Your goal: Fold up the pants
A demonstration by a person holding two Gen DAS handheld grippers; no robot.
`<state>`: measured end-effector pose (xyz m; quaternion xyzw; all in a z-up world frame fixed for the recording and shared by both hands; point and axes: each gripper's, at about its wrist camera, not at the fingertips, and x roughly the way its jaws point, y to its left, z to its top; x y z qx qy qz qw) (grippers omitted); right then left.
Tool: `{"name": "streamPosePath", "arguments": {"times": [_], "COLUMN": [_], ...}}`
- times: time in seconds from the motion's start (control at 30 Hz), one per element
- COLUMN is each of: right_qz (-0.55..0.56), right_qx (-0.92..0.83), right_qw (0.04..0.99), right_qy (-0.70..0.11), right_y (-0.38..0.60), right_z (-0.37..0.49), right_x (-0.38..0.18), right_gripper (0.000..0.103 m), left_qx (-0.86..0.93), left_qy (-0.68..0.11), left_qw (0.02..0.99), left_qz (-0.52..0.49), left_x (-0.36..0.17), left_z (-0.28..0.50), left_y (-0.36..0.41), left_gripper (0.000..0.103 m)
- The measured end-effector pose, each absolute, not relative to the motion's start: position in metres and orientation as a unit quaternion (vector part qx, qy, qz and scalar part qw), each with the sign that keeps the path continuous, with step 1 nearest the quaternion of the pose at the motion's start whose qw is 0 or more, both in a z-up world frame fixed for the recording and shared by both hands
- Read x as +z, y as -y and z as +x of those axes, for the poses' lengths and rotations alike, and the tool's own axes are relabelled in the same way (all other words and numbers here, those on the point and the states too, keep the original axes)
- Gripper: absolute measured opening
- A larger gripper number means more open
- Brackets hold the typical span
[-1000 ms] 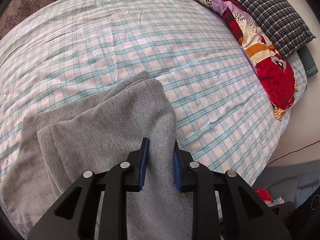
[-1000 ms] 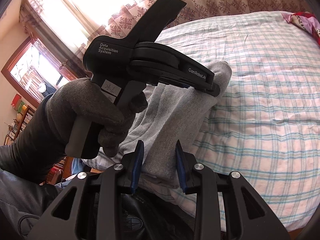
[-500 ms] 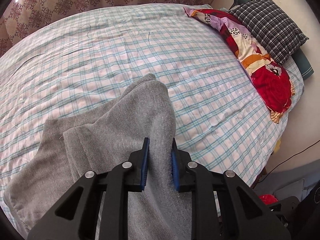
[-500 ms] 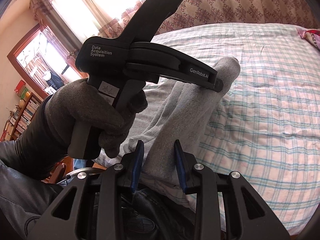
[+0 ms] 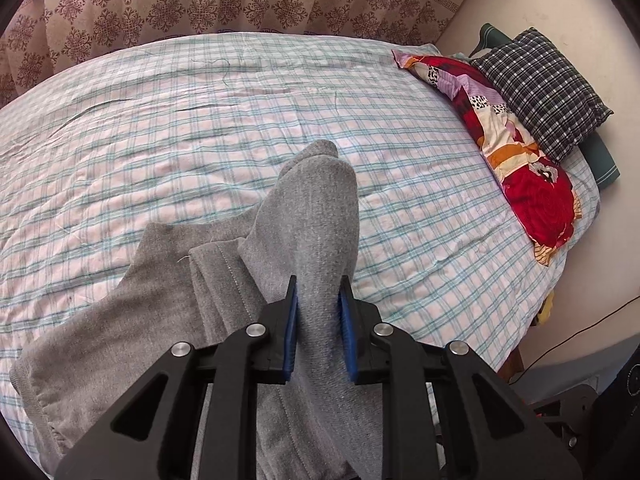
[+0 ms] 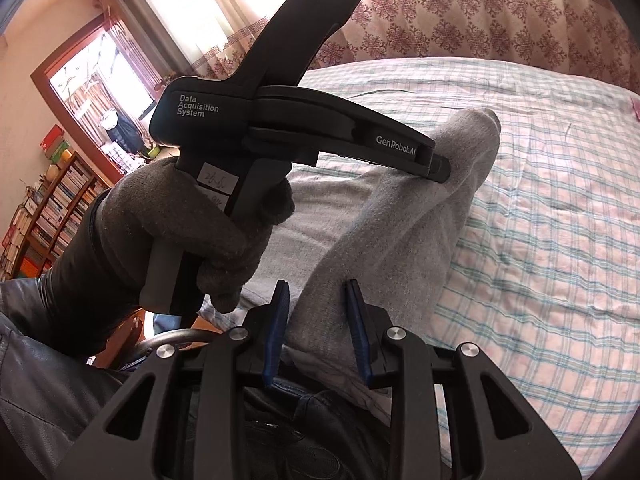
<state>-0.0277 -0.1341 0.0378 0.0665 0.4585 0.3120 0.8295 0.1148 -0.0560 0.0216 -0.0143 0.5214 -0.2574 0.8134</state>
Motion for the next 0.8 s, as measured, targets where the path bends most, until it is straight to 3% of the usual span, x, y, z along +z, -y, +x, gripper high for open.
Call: {"name": "streamPosePath", "arguments": {"times": [0.27,0.47,0.53,0.63,0.73,0.8], "right_qz": [0.039,0.013,0.005,-0.014,-0.020,-0.019], "right_qx": [0.362,0.377,0.368,0.347,0.338,0.335], "right_qw": [0.808,0.789,0.788,0.791,0.787,0.787], "right_qy": [-0.463,-0.484,-0.493,-0.503,-0.516,-0.518], "right_y": [0.086,0.064,0.061,0.059,0.060,0.063], "right_z": [-0.009,-0.002,0.000,0.005,0.011,0.012], "right_x": [0.043,0.033,0.027,0.013,0.001,-0.002], "right_gripper": [0.026,0.029,0.046,0.053,0.053,0.053], "left_qx": [-0.236,-0.238,-0.254,-0.271,-0.277,-0.276], "left_qy": [-0.519,-0.535,-0.539,-0.537,-0.535,-0.536], "left_qw": [0.815,0.796,0.784,0.775,0.767,0.765], "left_qz": [-0.099,-0.156,-0.176,-0.196,-0.220,-0.226], "left_x": [0.017,-0.016,-0.028,-0.040,-0.049,-0.052], "left_z": [0.111,0.107,0.106,0.107,0.110,0.111], "left_y": [-0.031,-0.078,-0.085,-0.089,-0.093,-0.093], "left_gripper": [0.017,0.016,0.016,0.017,0.039,0.063]}}
